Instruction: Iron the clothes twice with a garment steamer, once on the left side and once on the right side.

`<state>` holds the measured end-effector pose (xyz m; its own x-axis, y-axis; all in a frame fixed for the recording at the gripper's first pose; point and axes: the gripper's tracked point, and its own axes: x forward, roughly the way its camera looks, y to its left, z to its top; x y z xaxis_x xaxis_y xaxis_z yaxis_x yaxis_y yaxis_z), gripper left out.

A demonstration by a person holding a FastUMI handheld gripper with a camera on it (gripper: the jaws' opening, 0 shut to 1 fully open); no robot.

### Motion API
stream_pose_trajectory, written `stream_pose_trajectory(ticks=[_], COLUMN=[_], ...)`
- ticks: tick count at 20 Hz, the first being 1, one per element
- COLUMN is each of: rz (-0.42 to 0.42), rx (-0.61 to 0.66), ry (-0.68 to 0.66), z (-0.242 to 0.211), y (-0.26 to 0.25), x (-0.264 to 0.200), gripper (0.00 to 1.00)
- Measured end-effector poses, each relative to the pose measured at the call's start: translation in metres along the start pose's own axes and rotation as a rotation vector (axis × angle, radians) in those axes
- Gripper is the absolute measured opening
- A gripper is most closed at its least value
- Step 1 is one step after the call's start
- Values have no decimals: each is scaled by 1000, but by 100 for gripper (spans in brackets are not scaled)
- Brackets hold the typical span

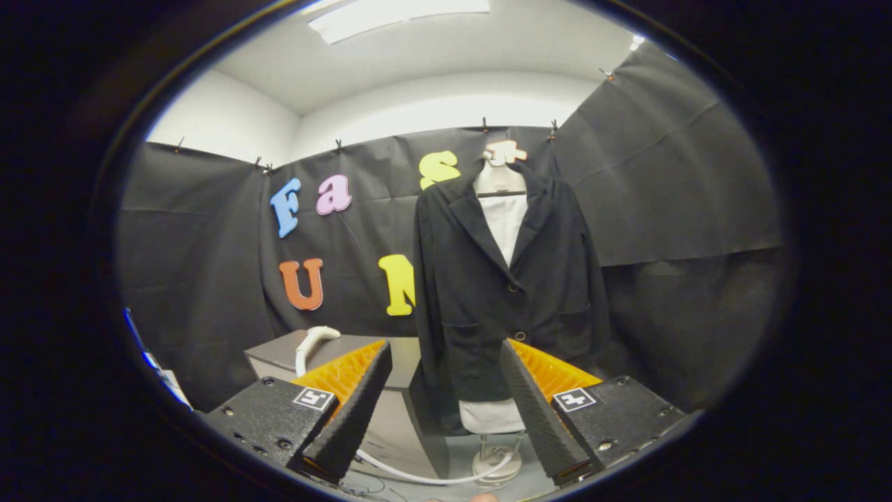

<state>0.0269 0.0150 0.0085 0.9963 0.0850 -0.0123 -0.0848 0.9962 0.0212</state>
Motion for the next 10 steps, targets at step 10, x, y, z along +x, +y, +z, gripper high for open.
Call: stream_pose_trajectory(ticks=[10], rz=[114], rx=[9], ry=[112], z=[-30], y=[118], x=[55], gripper=[99])
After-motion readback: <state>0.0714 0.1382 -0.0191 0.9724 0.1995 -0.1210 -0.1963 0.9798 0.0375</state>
